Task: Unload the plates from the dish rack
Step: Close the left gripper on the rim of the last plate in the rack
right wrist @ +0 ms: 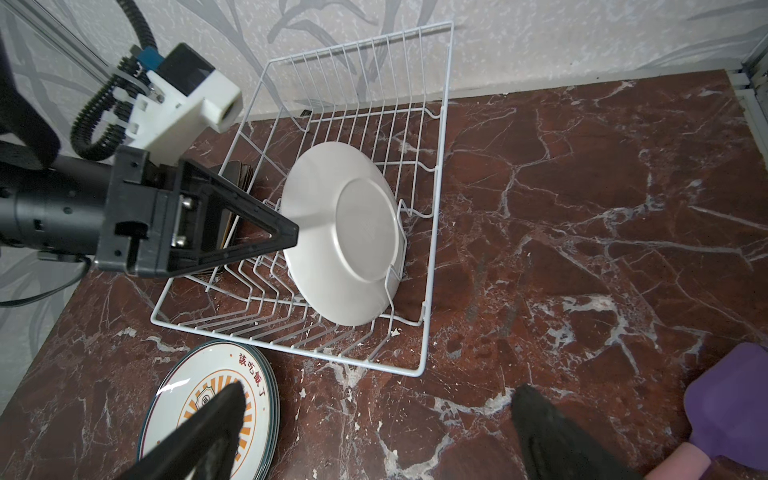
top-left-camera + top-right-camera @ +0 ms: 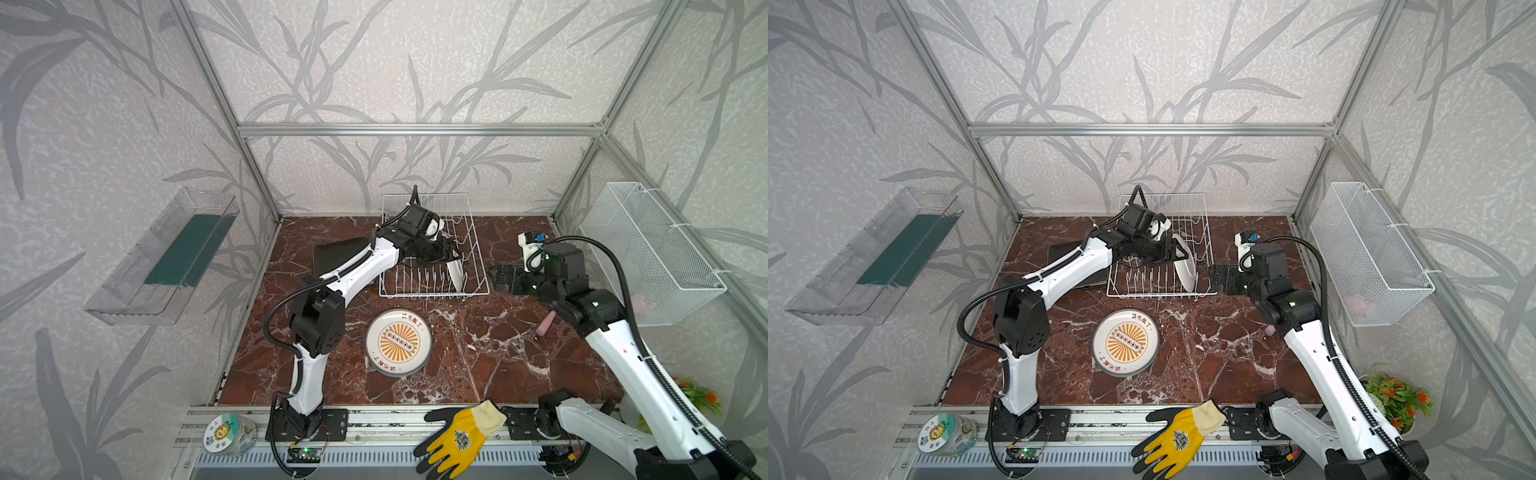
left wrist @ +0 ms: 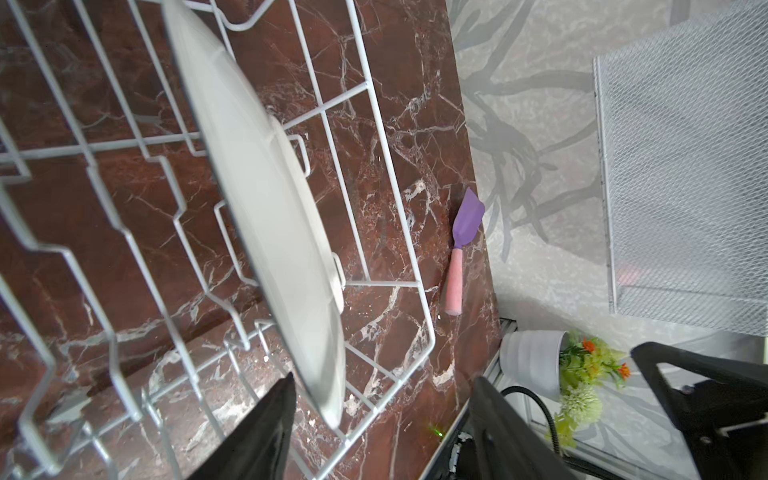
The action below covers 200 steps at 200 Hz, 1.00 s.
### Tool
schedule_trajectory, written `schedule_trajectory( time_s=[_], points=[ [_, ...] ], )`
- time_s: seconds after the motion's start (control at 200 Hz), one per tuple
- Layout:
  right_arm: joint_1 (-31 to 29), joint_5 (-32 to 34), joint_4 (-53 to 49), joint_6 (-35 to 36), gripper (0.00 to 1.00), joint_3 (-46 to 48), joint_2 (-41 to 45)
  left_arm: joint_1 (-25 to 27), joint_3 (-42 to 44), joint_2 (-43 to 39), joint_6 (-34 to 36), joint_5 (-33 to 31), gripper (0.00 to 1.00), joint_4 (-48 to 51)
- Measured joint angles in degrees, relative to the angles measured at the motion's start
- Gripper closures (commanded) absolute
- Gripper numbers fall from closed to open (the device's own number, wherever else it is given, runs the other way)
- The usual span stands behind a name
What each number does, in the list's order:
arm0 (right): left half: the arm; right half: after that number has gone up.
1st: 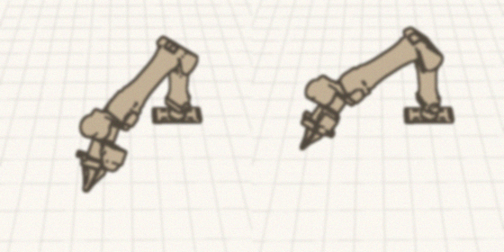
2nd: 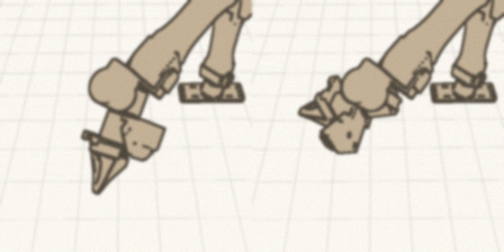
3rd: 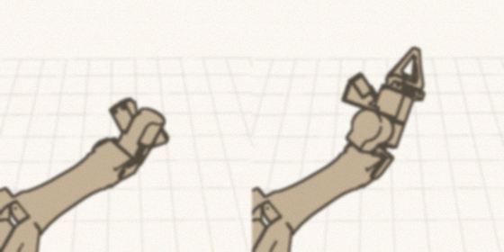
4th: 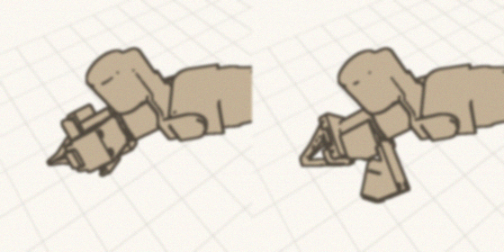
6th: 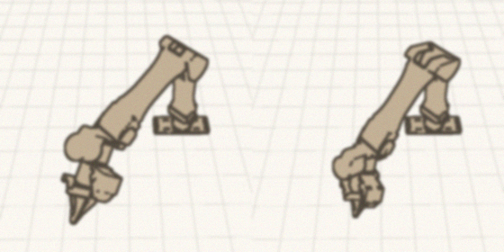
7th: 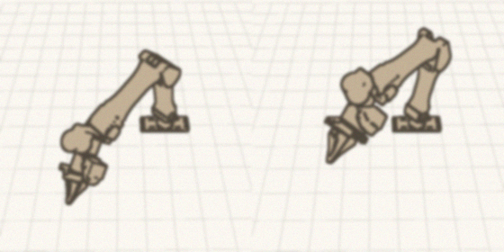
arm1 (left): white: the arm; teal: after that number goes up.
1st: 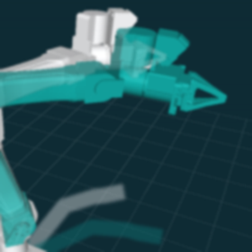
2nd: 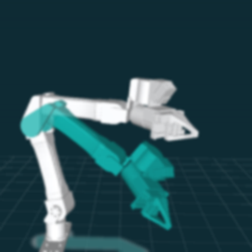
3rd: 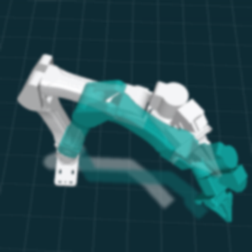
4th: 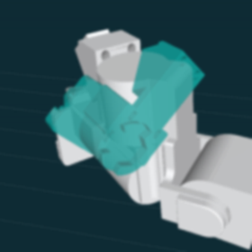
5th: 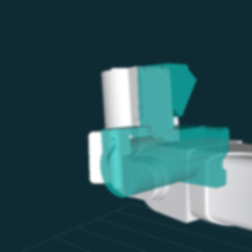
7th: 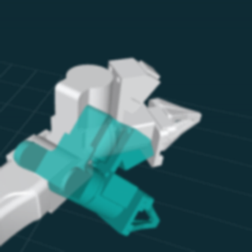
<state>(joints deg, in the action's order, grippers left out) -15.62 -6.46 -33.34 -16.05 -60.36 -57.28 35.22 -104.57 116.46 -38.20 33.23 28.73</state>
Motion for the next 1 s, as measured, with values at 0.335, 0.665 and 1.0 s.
schedule_trajectory(
  time_s=[0.335, 0.665, 1.0],
  points=[
    [1.0, -0.1, 0.0, 0.4, 0.01, 0.0, 0.0, 0.5, -3.2, 3.9, -1.4, -1.2, 0.66, 1.9],
    [1.1, -0.1, 0.0, 0.5, 0.01, 0.1, 0.2, 0.5, -3.2, 3.9, -4.3, -1.5, 0.8, 1.0],
    [1.1, -0.4, 0.0, 0.6, 0.01, 0.1, 0.3, 0.5, -2.6, 3.9, -6.9, 0.1, 0.93, -2.6]
  ],
)
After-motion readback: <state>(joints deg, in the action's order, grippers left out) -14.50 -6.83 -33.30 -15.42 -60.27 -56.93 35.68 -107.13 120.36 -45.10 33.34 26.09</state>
